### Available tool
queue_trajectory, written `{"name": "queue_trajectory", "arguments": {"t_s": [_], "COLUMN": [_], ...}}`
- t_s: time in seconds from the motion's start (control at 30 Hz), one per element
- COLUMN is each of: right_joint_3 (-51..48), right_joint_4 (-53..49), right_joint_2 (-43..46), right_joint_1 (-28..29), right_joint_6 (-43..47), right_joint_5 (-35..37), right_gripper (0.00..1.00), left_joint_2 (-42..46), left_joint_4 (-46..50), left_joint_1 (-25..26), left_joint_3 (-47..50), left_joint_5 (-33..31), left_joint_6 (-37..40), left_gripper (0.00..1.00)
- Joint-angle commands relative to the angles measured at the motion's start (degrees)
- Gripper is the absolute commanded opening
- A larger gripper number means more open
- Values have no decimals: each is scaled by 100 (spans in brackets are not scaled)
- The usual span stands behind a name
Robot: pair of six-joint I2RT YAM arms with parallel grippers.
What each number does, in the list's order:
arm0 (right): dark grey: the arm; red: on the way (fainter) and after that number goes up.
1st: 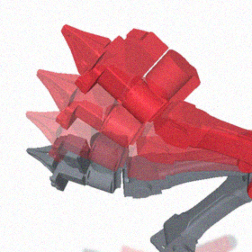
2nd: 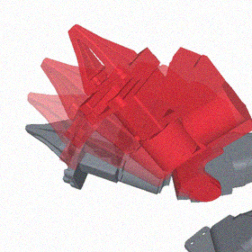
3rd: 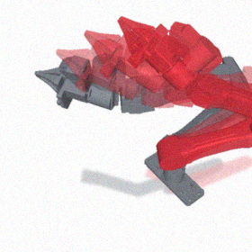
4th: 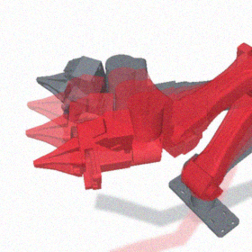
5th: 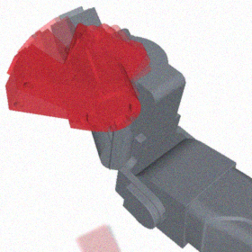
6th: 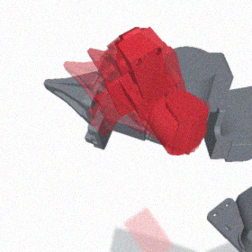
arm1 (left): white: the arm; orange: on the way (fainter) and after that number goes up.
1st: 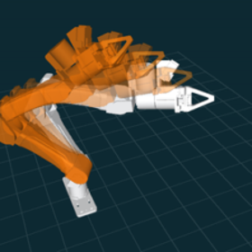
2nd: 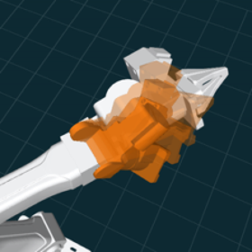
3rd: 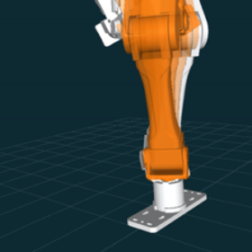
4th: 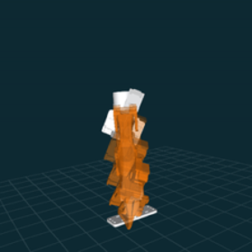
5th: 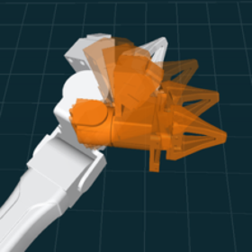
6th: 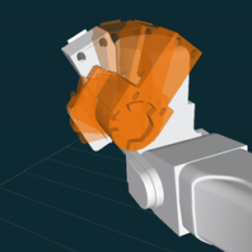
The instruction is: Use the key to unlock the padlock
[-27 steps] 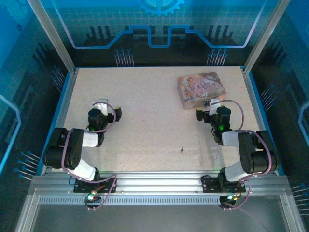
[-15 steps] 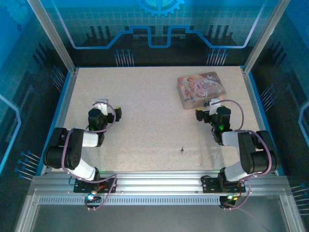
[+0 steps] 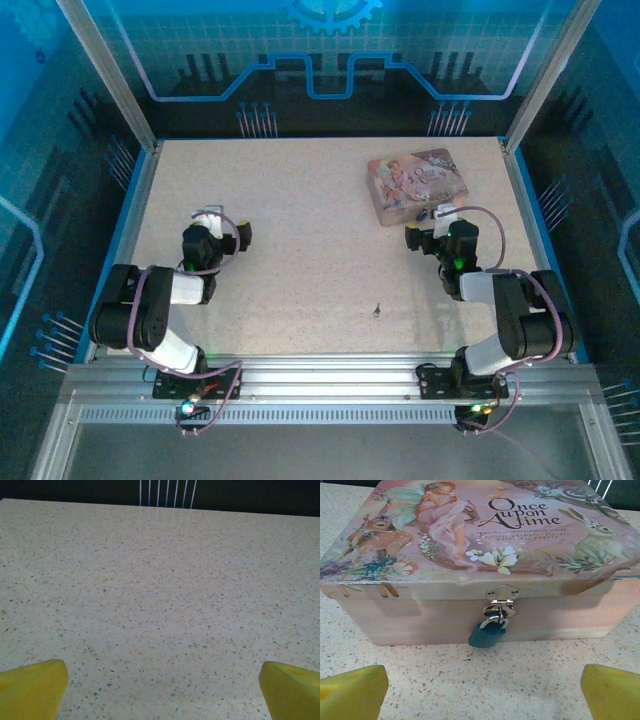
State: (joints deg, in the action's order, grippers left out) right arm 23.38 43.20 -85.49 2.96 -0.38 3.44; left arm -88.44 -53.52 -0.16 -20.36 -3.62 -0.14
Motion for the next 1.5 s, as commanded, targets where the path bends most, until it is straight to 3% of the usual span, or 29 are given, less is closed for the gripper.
{"name": "queue_trajectory", "arguments": {"t_s": [0.0, 0.23, 0.37, 0.47, 0.6, 0.77, 0.9, 1.17, 1.47], "right_joint_3": [148, 457, 680, 1068, 1499, 2105, 2659, 3440, 4453], "right_joint_4": [-276, -1729, -2441, -3229, -3831, -4257, -4479, -4071, -4441], "right_joint_2": [243, 1240, 1642, 1669, 1564, 1158, 620, -375, -1533], "right_joint_1": [-92, -97, -133, -211, -467, -847, -1007, -1148, -1331], "right_joint_6": [-75, -381, -708, -867, -1131, -1469, -1609, -1855, -1855], "right_joint_5": [-39, 79, 61, -132, -625, -1245, -1641, -1610, -1714], "right_gripper": [100, 100, 100, 100, 100, 100, 100, 100, 98], "left_joint_2": [436, 1837, 2453, 2460, 2258, 1907, 1402, 20, -1348], "left_joint_4": [-361, 1326, 3285, 4684, 5561, 5823, 5844, 5810, 5571], "left_joint_1": [-47, -41, -45, -45, -20, 177, 678, 1898, 2611], "left_joint_3": [298, 2, -840, -1614, -2239, -2552, -2866, -4027, -5215], "left_joint_5": [-367, -510, -465, -252, 440, 1019, 1228, 1433, 1793], "left_joint_6": [-195, -400, -1237, -1797, -2179, -2883, -3306, -3569, -3798], "left_gripper": [99, 99, 99, 99, 99, 99, 99, 99, 99]}}
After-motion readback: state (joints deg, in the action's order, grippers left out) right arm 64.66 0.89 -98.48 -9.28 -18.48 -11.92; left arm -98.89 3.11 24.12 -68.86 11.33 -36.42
